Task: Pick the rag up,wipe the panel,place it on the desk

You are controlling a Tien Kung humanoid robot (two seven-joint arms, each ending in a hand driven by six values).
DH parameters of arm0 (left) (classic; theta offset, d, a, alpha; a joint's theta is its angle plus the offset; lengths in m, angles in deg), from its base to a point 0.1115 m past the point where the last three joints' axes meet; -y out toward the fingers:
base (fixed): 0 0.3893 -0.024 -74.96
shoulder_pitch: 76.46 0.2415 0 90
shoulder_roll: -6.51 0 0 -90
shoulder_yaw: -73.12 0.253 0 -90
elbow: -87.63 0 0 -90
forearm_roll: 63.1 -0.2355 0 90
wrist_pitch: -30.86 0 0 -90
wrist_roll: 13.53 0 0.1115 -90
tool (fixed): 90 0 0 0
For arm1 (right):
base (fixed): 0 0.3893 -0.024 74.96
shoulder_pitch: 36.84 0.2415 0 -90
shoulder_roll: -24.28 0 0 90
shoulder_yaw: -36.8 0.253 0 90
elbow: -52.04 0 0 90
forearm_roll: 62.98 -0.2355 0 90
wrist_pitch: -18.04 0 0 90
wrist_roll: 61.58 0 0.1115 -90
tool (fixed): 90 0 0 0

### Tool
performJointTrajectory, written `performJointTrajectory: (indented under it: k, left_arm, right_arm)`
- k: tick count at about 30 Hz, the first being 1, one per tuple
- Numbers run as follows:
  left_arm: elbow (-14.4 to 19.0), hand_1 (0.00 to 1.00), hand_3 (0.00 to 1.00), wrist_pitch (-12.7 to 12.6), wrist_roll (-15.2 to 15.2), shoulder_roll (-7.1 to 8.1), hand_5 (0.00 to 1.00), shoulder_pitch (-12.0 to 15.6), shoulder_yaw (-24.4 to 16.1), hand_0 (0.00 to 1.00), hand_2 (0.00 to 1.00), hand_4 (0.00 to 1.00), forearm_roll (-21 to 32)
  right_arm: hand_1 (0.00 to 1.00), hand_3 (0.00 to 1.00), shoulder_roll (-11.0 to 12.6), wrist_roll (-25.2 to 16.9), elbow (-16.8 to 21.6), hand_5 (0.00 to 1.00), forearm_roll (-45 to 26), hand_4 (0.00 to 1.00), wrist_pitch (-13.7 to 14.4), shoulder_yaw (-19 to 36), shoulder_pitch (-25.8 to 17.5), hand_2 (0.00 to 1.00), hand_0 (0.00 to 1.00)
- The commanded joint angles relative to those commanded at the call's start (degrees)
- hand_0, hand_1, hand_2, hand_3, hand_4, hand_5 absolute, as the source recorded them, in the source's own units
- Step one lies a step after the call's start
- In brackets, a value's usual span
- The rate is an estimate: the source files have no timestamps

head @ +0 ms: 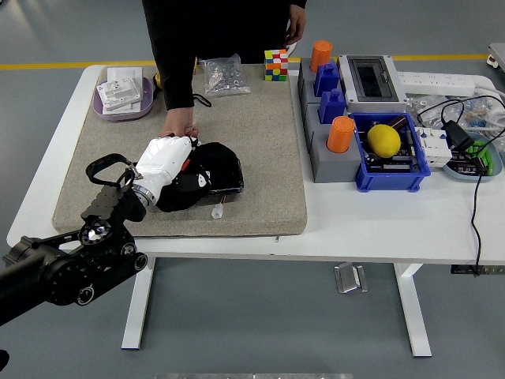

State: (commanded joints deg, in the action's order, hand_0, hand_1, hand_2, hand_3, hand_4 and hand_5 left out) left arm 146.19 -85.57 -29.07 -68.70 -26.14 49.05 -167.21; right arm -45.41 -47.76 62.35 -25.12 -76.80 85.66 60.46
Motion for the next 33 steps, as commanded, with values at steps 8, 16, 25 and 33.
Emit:
performJointTrajectory:
  k: [8, 16, 25, 33]
  left_arm:
    - [1.93, 0.116, 0.39, 0.36, -0.34, -0.68, 0.002, -0.89, 1.46, 0.21, 0.464, 0.277, -0.39]
    - [3.31, 0.116, 0.391, 0.74, -0.6, -0.9, 0.002, -0.93, 1.54, 0.209, 0.464, 0.282, -0.58]
    - [1.85, 0.121, 0.391, 0.58, -0.52, -0.87, 0.002, -0.4, 0.98, 0.208, 0.462, 0.289, -0.44]
    - [0.16, 0.122, 0.393, 0.22, -0.38, 0.33, 0.002, 0.37, -1.19, 0.209, 0.463, 0.292, -1.59]
  right_arm:
    - [0.646, 0.585, 0.03, 0.09, 0.0, 0.557, 0.21, 0.972, -0.06, -0.03, 0.04, 0.681, 0.723]
    - [0.646, 0.585, -0.01, 0.1, 0.0, 0.556, 0.24, 0.973, -0.06, -0.21, 0.06, 0.681, 0.724]
    - [0.646, 0.585, -0.14, 0.14, 0.0, 0.556, 0.33, 0.973, 0.02, 0.11, -0.09, 0.681, 0.723]
    - [0.646, 0.585, -0.35, -0.05, 0.0, 0.556, 0.21, 0.973, 0.12, 0.28, -0.28, 0.681, 0.723]
